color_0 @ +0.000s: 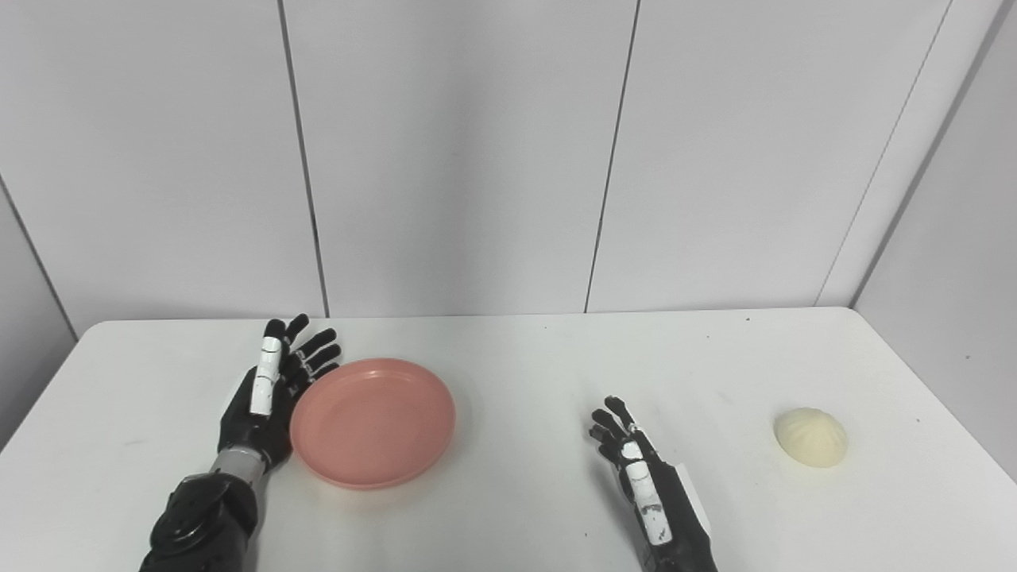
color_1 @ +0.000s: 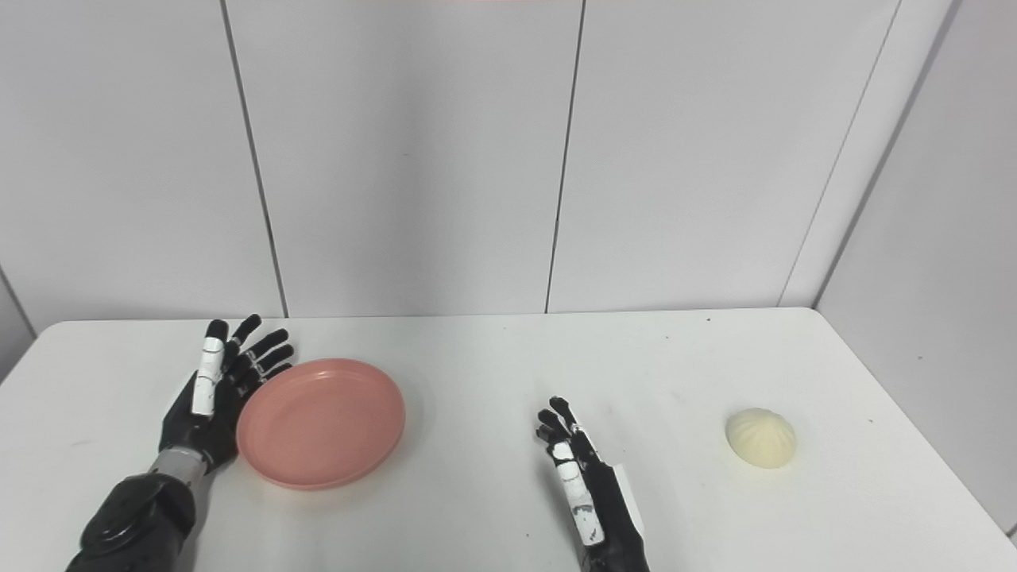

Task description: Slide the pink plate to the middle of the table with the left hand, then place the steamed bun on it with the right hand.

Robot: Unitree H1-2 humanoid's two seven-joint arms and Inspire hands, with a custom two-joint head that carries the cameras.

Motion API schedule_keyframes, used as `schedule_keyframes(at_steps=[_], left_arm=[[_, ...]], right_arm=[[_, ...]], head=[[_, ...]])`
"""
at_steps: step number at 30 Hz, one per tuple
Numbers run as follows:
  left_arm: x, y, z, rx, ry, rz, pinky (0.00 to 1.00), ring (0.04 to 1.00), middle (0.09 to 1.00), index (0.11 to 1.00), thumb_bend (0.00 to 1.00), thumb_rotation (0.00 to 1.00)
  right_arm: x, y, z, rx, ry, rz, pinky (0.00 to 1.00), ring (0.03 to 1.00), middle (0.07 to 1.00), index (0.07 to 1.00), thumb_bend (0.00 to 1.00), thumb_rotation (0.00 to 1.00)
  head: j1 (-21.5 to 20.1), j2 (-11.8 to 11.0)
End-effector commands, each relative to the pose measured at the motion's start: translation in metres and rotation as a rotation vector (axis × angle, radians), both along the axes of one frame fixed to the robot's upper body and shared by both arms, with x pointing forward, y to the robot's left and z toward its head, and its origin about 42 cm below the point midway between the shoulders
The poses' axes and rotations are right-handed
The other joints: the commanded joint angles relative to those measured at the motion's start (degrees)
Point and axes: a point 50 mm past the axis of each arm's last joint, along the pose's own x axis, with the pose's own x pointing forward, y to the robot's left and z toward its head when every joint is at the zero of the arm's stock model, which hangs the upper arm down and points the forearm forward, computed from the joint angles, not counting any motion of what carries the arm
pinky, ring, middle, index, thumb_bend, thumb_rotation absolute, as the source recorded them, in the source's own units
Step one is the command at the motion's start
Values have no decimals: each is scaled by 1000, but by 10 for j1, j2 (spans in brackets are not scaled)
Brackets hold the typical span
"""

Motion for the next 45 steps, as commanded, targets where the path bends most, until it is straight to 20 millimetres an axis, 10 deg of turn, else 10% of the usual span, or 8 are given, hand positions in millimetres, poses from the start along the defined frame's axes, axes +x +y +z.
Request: schedule_keyframes(at_steps=[1,19,33,45], left_arm=[[12,-20,21,1,-53,-50,860,860,847,930,842,883],[12,-64,17,-39,-73,-38,890,873,896,988,787,813],[5,-61,10,-31,-86,-15,885,850,877,974,865,767],[3,-65,8,-21,-74,-34,876,852,875,978,849,750]], right_arm=[[-1,6,6,6,-17,5,944,895,901,933,803,982],[-5,13,9,-40,-22,-11,934,884,896,927,722,991],[-2,12,9,-107,-59,-17,925,886,902,934,659,984],[5,-13,51,-273,-234,-172,852,880,939,901,839,957]], head=[[-10,2],[-61,13],[-50,11],[-46,5]])
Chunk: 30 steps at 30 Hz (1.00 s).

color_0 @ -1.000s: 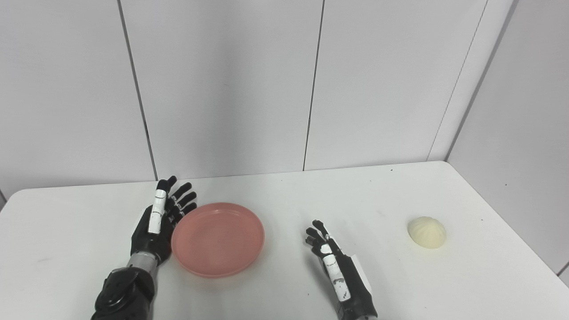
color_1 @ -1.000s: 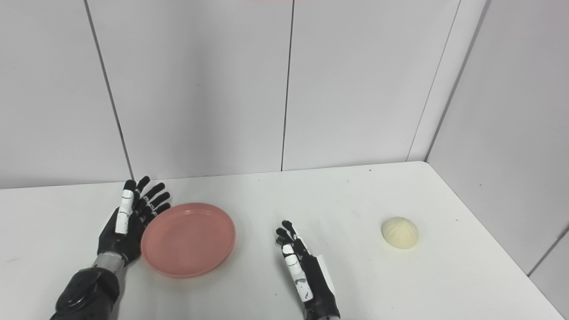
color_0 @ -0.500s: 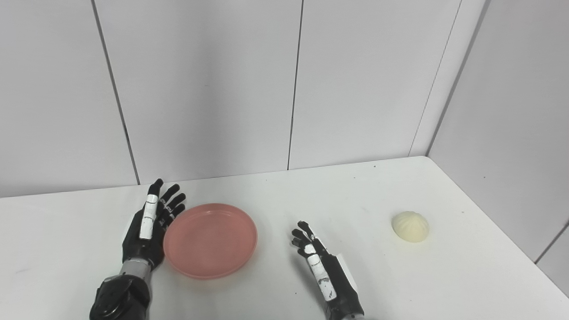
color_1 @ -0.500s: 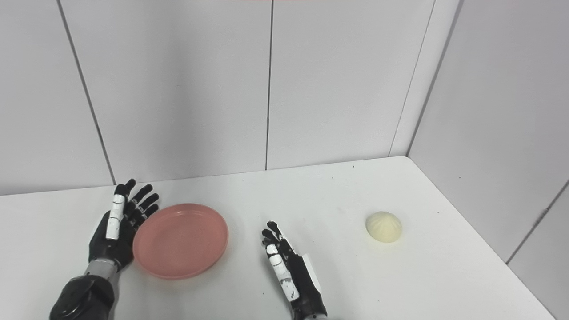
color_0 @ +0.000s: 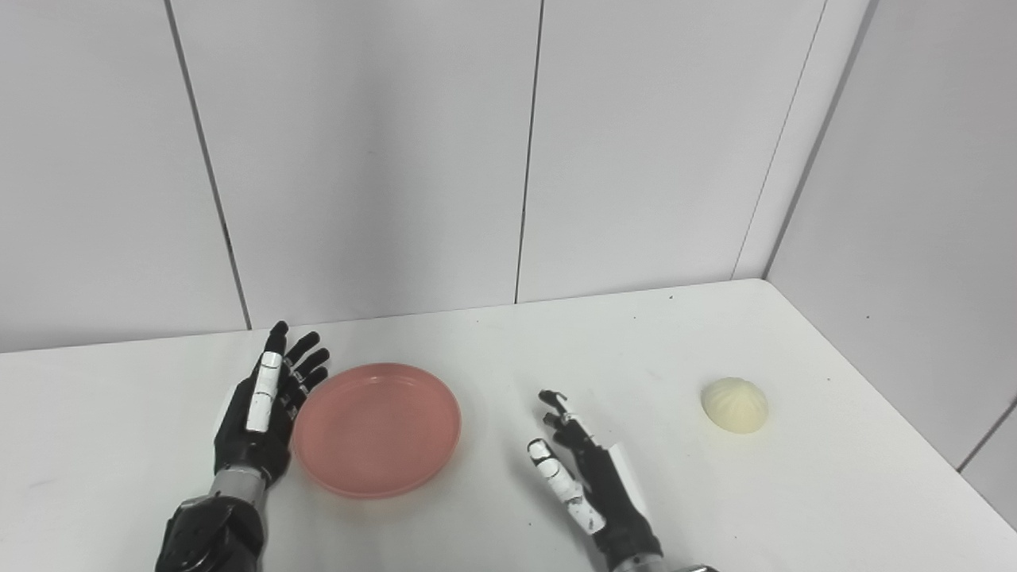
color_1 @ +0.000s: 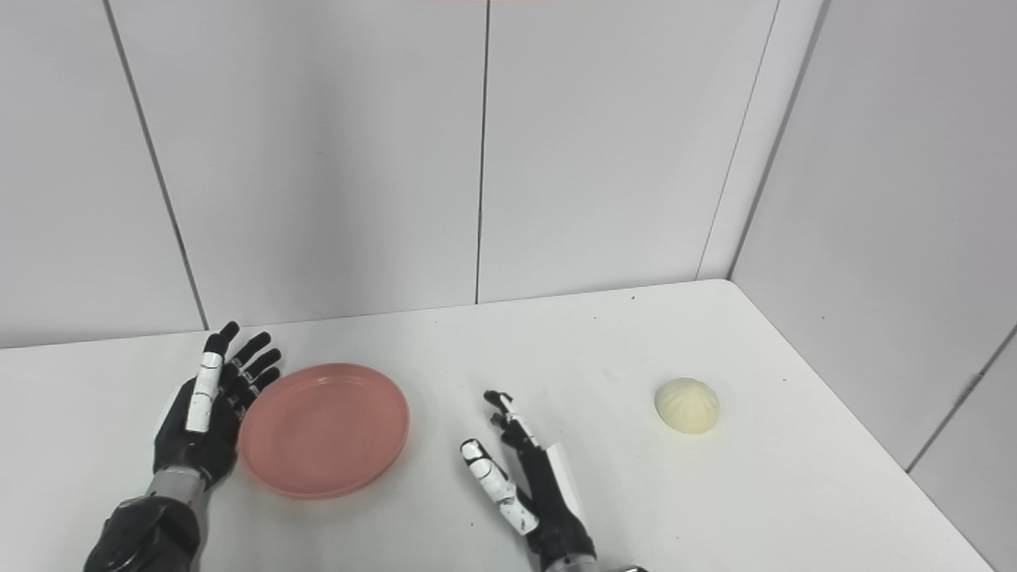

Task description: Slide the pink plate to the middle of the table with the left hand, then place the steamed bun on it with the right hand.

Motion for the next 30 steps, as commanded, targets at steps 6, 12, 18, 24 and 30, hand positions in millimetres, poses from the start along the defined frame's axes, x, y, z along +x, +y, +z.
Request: schedule_keyframes(at_steps=[6,12,18,24,30], left_arm=[[7,-12,11,17,-37,-21,842,838,856,975,897,736],[10,-14,10,28,-34,-15,832,834,836,989,864,758],[10,-16,10,25,-28,-17,812,818,813,979,822,759],[11,-18,9,32,-27,-22,796,806,801,981,810,763],[11,-21,9,39,-28,-23,802,811,799,978,802,769]], right_arm=[[23,-42,75,-212,-141,-22,801,863,931,928,922,968],[37,-72,120,-421,-119,-56,797,881,912,901,911,925],[43,-97,165,-707,25,-101,687,827,907,897,1000,716],[52,-116,208,-1033,131,-209,659,875,928,863,1000,539],[68,-133,232,-1166,320,-252,615,854,915,831,1000,437]], head=[[3,-6],[7,-12],[6,-15],[5,-19],[10,-24]])
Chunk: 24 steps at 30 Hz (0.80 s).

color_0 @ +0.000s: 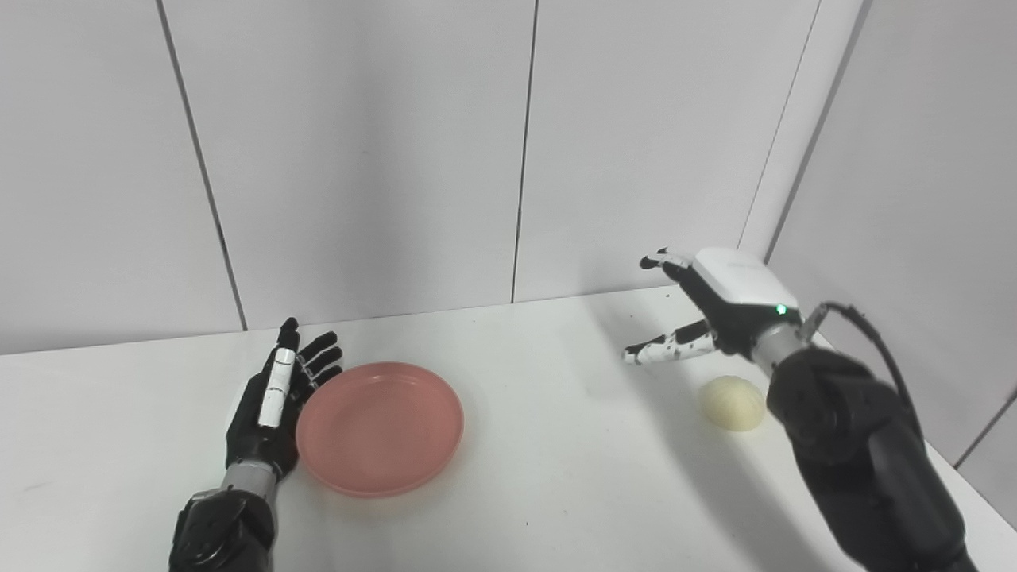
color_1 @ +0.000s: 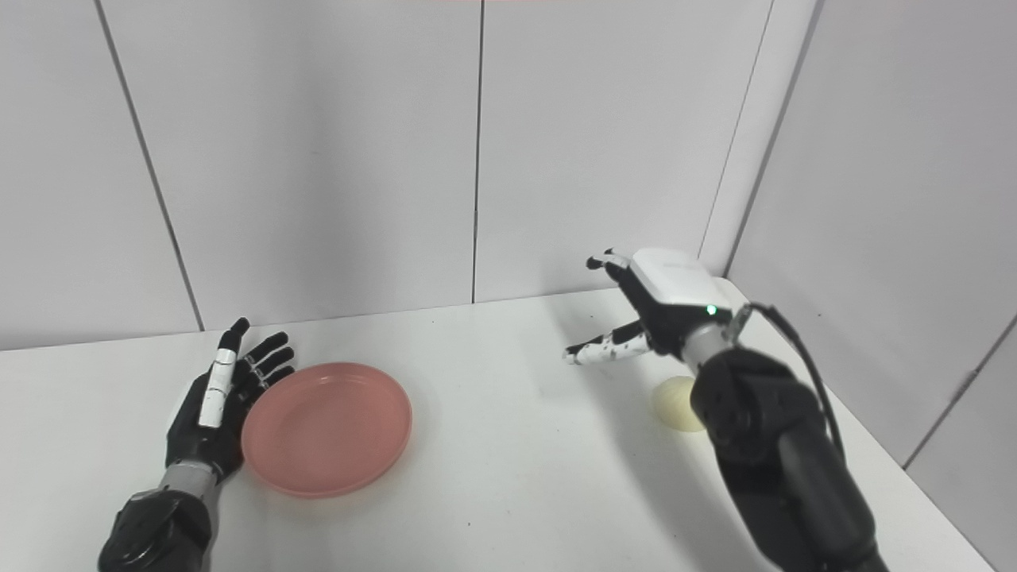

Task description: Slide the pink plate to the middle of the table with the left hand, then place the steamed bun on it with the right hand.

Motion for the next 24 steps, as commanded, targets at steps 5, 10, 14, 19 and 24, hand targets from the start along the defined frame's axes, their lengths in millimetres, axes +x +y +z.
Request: schedule_keyframes(at_steps=[5,10,14,19,24], left_arm=[[6,-9,8,12,-16,-11,797,805,787,975,785,778],[6,-10,8,15,-17,-16,792,803,784,979,795,778],[6,-10,8,14,-15,-15,787,799,781,975,784,777],[6,-10,7,11,-15,-18,790,796,778,978,787,770],[5,-10,7,22,-12,-18,795,802,781,981,785,771]], right_arm=[[17,-14,30,-116,97,-105,569,827,895,811,1000,336],[28,-22,26,-198,172,-144,570,827,891,804,1000,288],[32,-32,20,-202,225,-165,560,850,913,812,1000,266],[35,-40,14,-181,302,-184,572,876,938,836,1000,278],[45,-57,0,-182,384,-213,616,877,952,852,1000,297]], head=[[0,-3],[2,-3],[1,-4],[1,-3],[2,-3]])
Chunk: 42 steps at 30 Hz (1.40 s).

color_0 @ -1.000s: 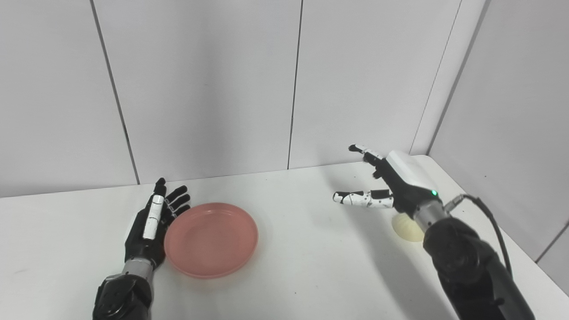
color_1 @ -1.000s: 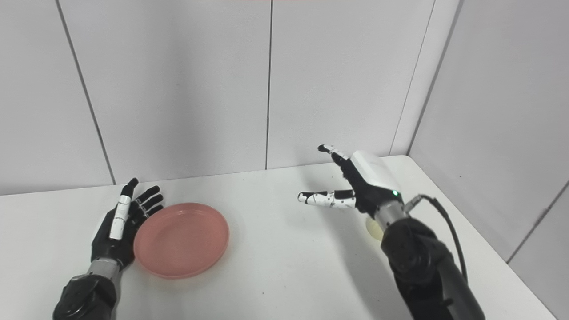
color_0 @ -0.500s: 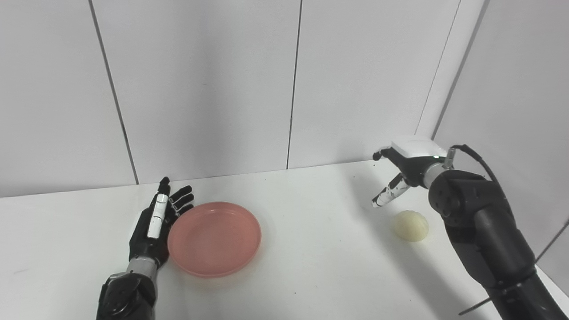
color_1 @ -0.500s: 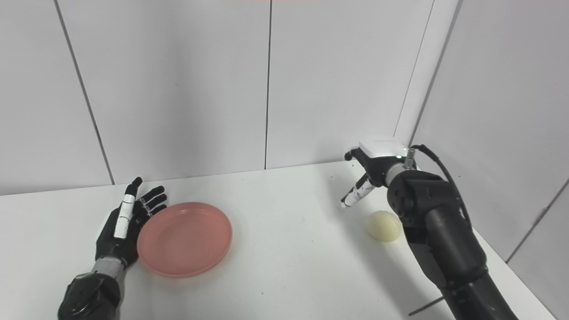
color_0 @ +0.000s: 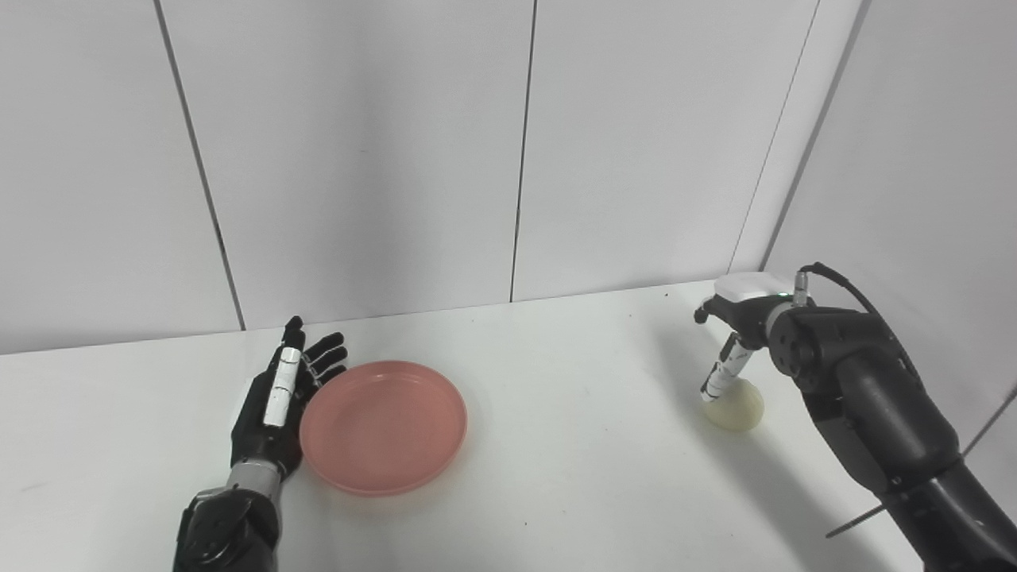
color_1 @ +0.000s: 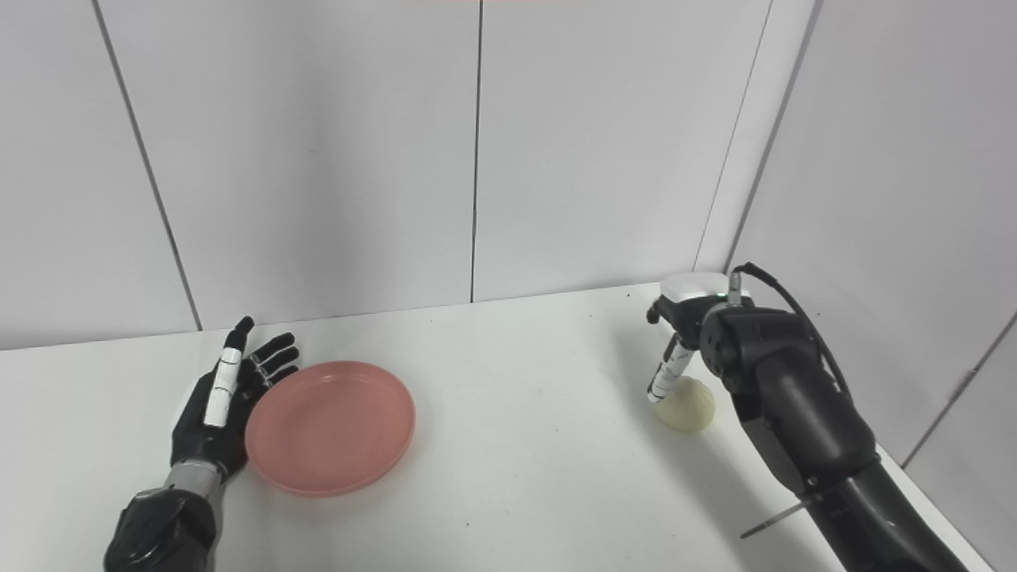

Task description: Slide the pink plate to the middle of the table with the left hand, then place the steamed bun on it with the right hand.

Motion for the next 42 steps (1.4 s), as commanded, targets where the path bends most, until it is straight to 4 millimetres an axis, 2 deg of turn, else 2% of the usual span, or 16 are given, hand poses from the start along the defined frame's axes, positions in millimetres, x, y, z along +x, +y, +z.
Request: schedule_keyframes(at_steps=[1,7,12,17,22,25,30,31,32,33,34,35,36,37,38,42], left_arm=[[5,-4,7,10,-4,-13,795,803,783,981,786,773],[5,-4,7,15,-1,-12,789,801,782,980,792,775],[4,-4,7,15,-2,-15,787,802,782,983,792,779],[3,-5,7,21,-5,-19,790,805,786,981,776,786],[3,-5,6,19,-1,-18,789,805,786,977,802,777],[3,-4,6,23,-2,-21,792,806,787,977,794,781],[3,-4,6,26,1,-26,792,805,789,984,816,776],[3,-4,6,25,1,-27,792,806,791,985,813,776],[3,-4,6,25,1,-28,793,807,791,985,811,776],[3,-4,7,25,1,-28,793,808,792,985,809,776],[3,-4,7,24,1,-28,793,807,791,985,809,775],[2,-4,7,24,2,-28,792,804,789,984,808,773],[2,-4,7,25,2,-27,790,802,787,984,812,774],[2,-4,7,27,2,-28,790,802,787,984,813,774],[2,-4,7,28,3,-28,785,801,787,984,811,776],[3,-4,7,27,7,-30,777,804,788,985,814,776]], right_arm=[[5,-10,27,-59,-56,-1,621,865,944,859,1000,327],[13,-26,11,-80,7,-12,657,828,909,859,1000,376],[15,-31,2,-78,29,-18,618,791,865,852,1000,406],[16,-35,-7,-70,35,-27,663,828,906,850,1000,413],[19,-37,-19,-25,24,-31,603,793,932,843,1000,385],[18,-36,-27,-13,19,-37,629,802,917,834,1000,377],[16,-32,-31,18,7,-48,610,736,812,801,1000,323],[16,-31,-31,18,6,-49,455,575,671,768,1000,280],[16,-31,-31,15,8,-51,401,520,623,757,1000,265],[17,-30,-32,10,11,-52,290,382,489,734,1000,221],[17,-30,-32,5,15,-53,230,306,413,716,1000,184],[17,-29,-33,3,16,-55,191,261,369,687,957,112],[17,-29,-34,0,16,-56,184,256,402,664,811,59],[17,-29,-35,-10,15,-56,184,257,416,659,763,47],[17,-29,-36,-17,13,-56,180,264,450,632,648,19],[17,-28,-37,-43,34,-53,202,384,510,573,534,0]], head=[[0,1],[0,3],[1,4],[3,6],[5,8],[5,9],[5,10],[5,10],[6,10],[6,10],[7,11],[7,11],[7,12],[7,12],[7,13],[7,12]])
